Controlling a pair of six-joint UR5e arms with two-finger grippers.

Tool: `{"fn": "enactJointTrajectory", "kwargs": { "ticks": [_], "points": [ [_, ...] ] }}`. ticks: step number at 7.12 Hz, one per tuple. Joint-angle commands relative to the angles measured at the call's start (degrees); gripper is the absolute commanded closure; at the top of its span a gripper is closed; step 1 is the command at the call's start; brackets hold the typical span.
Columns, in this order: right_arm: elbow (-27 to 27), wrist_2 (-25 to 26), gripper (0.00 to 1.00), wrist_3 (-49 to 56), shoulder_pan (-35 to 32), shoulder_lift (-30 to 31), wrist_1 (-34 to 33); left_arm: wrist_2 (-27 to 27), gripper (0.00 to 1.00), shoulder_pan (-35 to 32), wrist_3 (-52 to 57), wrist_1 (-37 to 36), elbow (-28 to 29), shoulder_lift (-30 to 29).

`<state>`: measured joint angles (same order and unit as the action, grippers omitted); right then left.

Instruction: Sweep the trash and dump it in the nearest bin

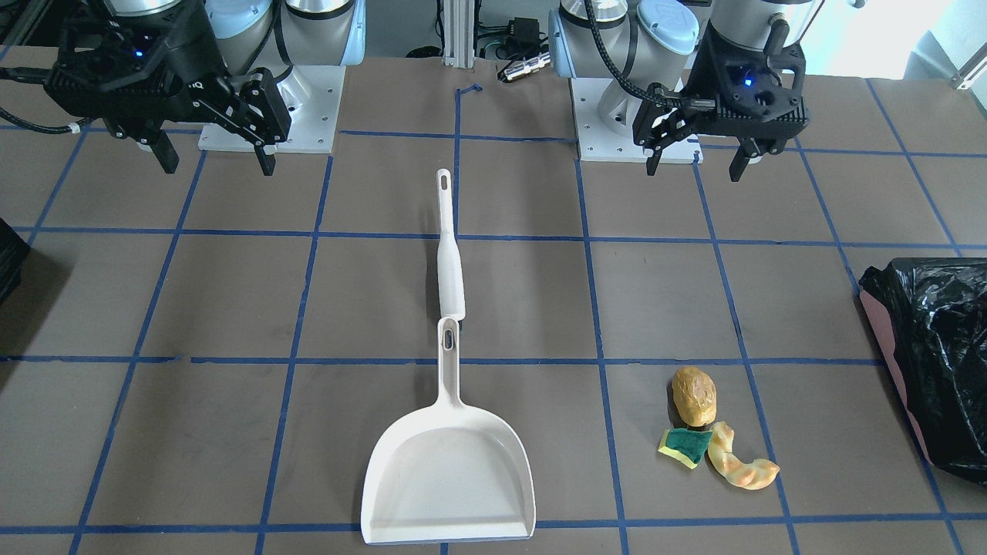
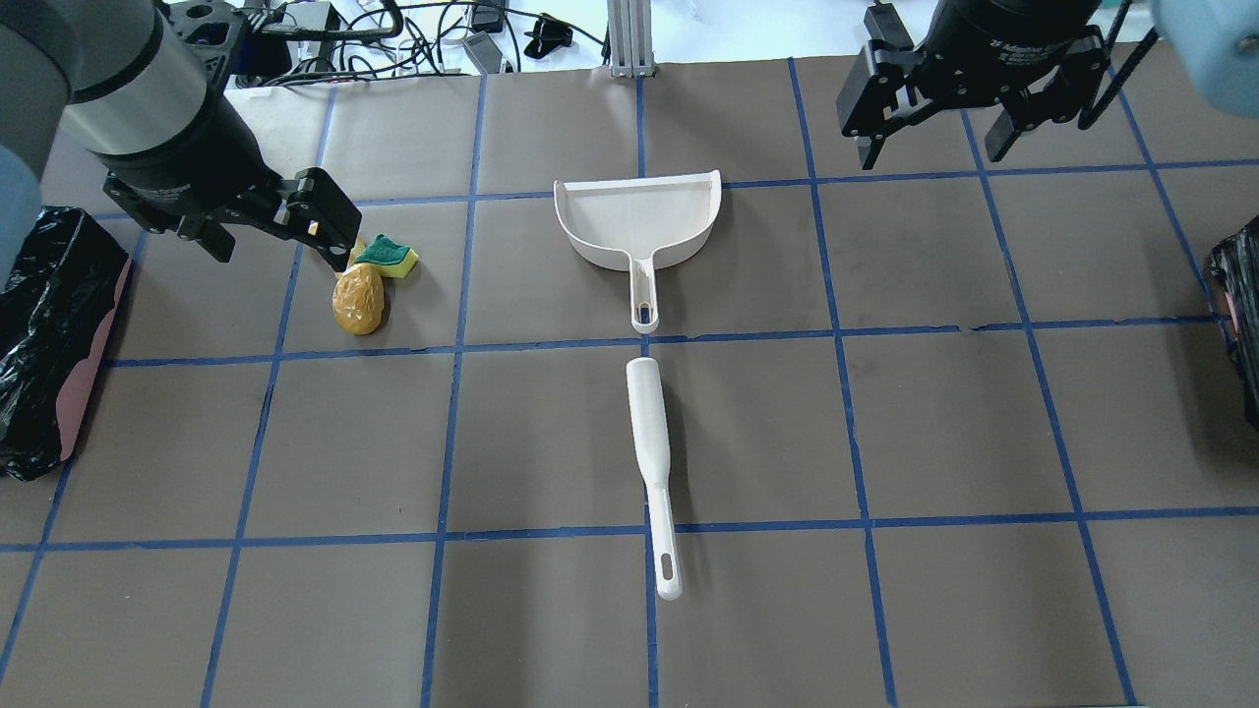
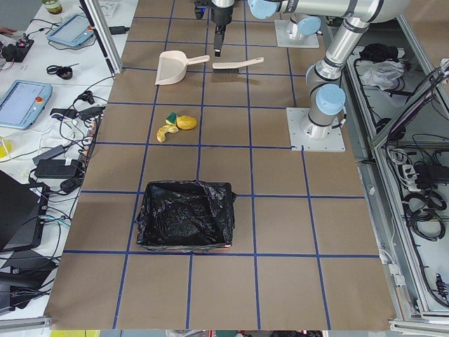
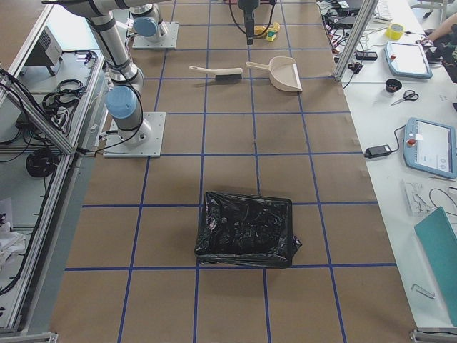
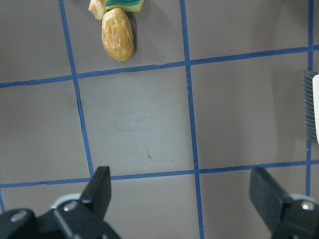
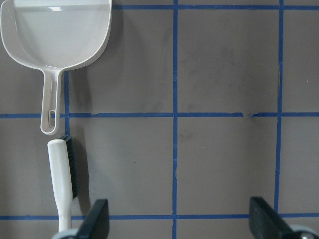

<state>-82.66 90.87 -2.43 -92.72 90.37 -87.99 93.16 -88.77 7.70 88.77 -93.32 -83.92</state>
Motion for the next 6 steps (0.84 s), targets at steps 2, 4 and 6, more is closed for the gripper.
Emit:
{"fn": "enactJointTrajectory", "kwargs": {
  "ticks": [2,4,6],
  "points": [
    [0.0,0.0,0.00,-0.1,0.0,0.0,0.1,-0.3,0.00,0.0,-0.1,0.0,0.0,0.0],
    [0.0,0.1,0.00,-0.1,0.0,0.0,0.1,-0.2,0.00,0.0,-0.1,0.0,-0.1,0.0],
    [0.0,0.1,0.00,0.0,0.0,-0.2,0.0,-0.1,0.00,0.2,0.0,0.0,-0.2,-0.6]
  ]
}}
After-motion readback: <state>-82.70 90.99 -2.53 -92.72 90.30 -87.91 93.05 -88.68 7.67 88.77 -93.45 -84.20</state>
